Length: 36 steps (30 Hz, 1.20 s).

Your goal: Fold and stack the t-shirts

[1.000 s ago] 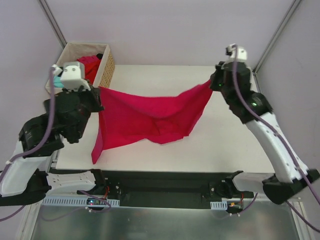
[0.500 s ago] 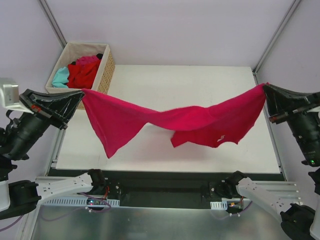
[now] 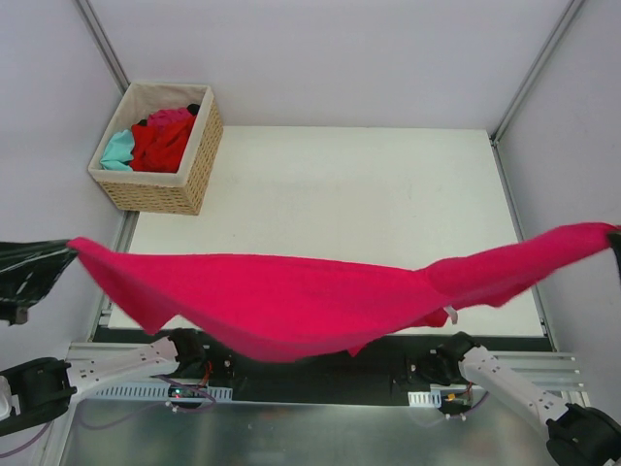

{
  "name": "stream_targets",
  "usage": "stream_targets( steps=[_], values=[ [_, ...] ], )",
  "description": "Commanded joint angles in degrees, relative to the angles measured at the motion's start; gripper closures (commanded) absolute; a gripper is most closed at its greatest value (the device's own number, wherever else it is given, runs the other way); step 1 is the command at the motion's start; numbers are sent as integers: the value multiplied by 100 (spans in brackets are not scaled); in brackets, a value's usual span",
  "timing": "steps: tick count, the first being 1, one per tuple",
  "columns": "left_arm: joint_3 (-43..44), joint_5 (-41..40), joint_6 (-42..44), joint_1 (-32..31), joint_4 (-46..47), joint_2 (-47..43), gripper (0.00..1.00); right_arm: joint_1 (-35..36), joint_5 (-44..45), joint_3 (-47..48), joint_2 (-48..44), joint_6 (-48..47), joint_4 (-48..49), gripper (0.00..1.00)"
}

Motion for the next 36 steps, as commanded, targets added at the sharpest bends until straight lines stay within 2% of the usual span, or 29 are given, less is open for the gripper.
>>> stream_targets(
  steps=[1, 8, 15, 18, 21, 27, 29, 33, 36],
  values=[
    [155, 889, -38, 141, 770, -243, 100, -3, -552, 346, -46, 114, 416, 99],
    [-320, 476, 84, 159, 999, -454, 100, -99, -351, 144, 41, 202, 610, 99],
    [119, 318, 339, 158, 999, -41, 100, -99, -123, 522, 613, 115, 698, 99],
    [-231, -410, 567, 115, 1043, -59, 100, -99, 289, -2, 622, 1, 777, 99],
    [-1108, -1359, 805, -25, 1471, -260, 100, -90, 755, -880, 631, -79, 891, 99],
    [-3734, -3310, 1034, -79, 2737, -902, 100, -99, 1766, -2411, 841, 79, 1295, 99],
    [-4185, -3845, 1078, -79, 2879, -990, 100, -160, 1934, -2992, 964, 184, 1375, 99],
    [-5580, -5224, 1069, -79, 3397, -1096, 100, -713, 1559, -3941, 1315, 737, 1760, 99],
    [-6268, -5911, 1148, -44, 4099, -1087, 100, -1276, 1312, -4566, 1807, 1124, 2120, 99]
  ],
)
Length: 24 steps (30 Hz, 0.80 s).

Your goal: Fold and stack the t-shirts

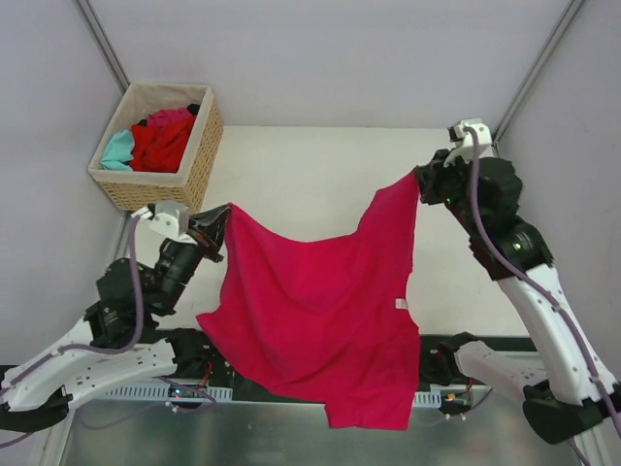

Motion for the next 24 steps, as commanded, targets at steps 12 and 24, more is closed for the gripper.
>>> stream_targets(
  steps=[12, 24],
  values=[
    [-695, -761, -2271, 3548, 1215, 2342, 100, -1674, -487, 255, 3232, 1033, 1208, 99],
    [2468, 435, -2475, 4799, 1146, 6804, 100, -2201, -1014, 3813, 6142, 937, 120, 99]
  ],
)
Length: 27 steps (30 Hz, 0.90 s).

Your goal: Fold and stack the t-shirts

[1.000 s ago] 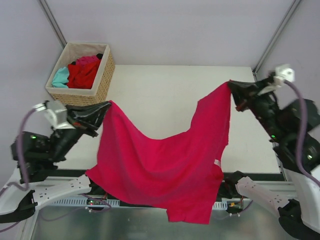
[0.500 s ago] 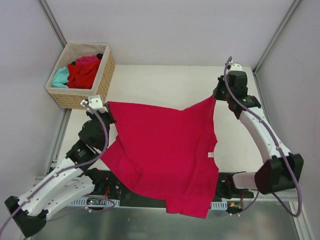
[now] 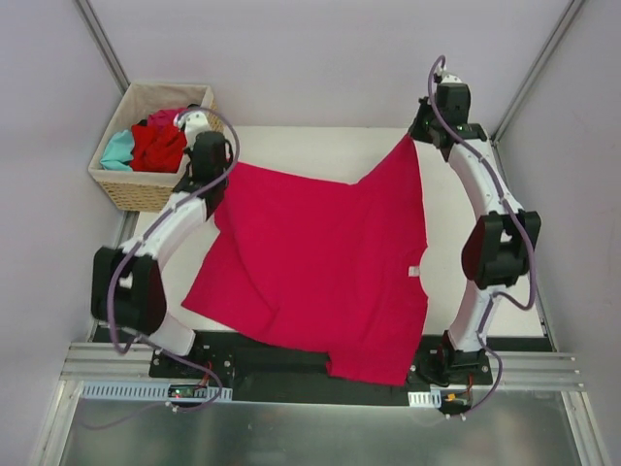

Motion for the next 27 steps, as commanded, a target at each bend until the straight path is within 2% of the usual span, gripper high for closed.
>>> stream_targets(
  steps=[1, 3, 6, 11, 17, 18, 19, 20, 21, 22, 24, 25, 27],
  values=[
    [1598, 570, -110, 224, -38, 1355, 100, -228, -377, 1570, 1262, 23, -571, 99],
    [2451, 580, -83, 251, -259, 2073, 100, -210, -552, 2563, 1730, 32, -819, 99],
    [3285, 738, -135, 338, -532, 2830, 100, -175, -632, 3250, 2443, 41, -996, 99],
    [4209, 887, -179, 435, -769, 3641, 100, -175, -693, 3296, 2909, 111, -679, 99],
    [4545, 958, -434, 646, -901, 4090, 100, -166, -895, 2849, 2911, 234, -153, 99],
    [4571, 992, -452, 672, -901, 4125, 100, -166, -896, 2787, 2867, 243, -65, 81],
    [4606, 1028, -461, 725, -901, 4126, 88, -175, -904, 2726, 2736, 234, 136, 64],
    [4676, 1106, -487, 760, -901, 4117, 71, -175, -887, 2542, 2613, 208, 260, 46],
    [4729, 1194, -479, 795, -901, 4056, 26, -184, -869, 2462, 2490, 164, 374, 4],
    [4782, 1186, -461, 831, -901, 3995, 1, -166, -834, 2409, 2227, 59, 489, 3],
    [4888, 1186, -347, 840, -893, 3628, 1, -149, -747, 2374, 1928, 32, 481, 3],
    [4905, 1195, -303, 840, -884, 3468, 1, -96, -720, 2313, 1482, -194, 472, 3],
    [4871, 1212, -276, 796, -884, 2873, 1, -17, -667, 1769, 892, -284, 542, 3]
  ],
)
